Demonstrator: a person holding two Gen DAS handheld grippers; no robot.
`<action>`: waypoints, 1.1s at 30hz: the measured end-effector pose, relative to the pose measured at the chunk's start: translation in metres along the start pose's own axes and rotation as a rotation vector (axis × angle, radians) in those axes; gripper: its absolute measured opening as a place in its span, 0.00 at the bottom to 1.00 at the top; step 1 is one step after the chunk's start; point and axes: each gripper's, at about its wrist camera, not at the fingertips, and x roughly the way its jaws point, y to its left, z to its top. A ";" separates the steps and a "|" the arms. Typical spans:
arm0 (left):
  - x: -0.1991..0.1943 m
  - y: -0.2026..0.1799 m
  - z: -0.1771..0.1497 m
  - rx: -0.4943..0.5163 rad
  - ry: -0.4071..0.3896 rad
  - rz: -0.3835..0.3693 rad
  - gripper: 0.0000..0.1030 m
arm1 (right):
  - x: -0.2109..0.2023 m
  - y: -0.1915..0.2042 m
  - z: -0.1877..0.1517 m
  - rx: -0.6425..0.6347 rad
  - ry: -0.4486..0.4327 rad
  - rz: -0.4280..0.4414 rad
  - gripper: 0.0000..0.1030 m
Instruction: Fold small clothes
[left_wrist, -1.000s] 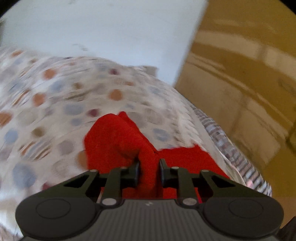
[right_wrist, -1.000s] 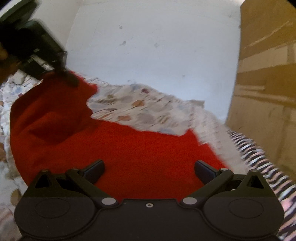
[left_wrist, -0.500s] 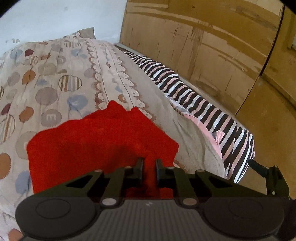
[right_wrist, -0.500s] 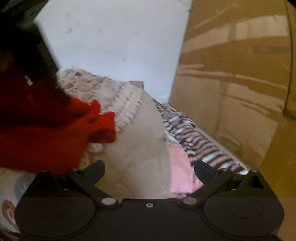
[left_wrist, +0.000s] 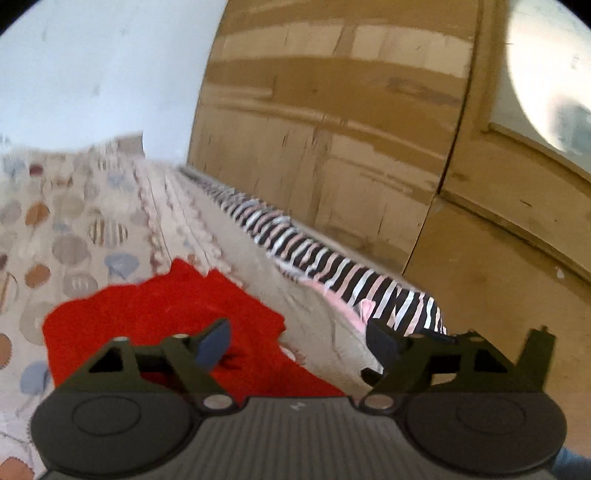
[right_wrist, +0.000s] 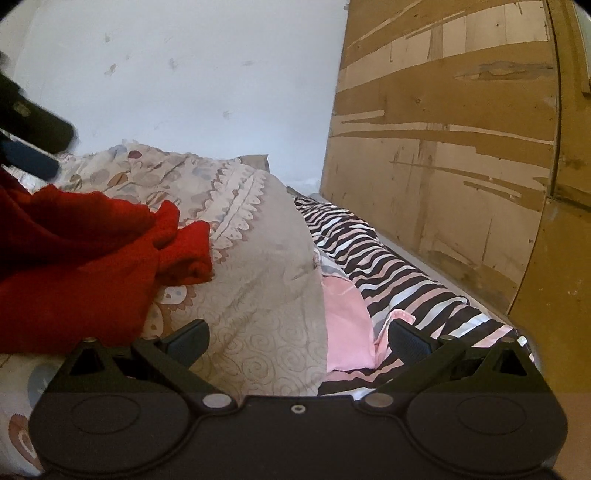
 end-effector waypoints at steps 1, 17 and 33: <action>-0.007 -0.003 -0.003 0.000 -0.017 0.010 0.84 | -0.001 0.000 0.000 -0.003 0.005 0.000 1.00; -0.095 0.022 -0.038 -0.120 -0.163 0.366 1.00 | 0.001 0.003 0.042 0.059 -0.013 0.227 1.00; -0.055 0.040 -0.073 0.019 -0.036 0.329 0.86 | 0.105 0.047 0.125 0.289 0.240 0.843 0.95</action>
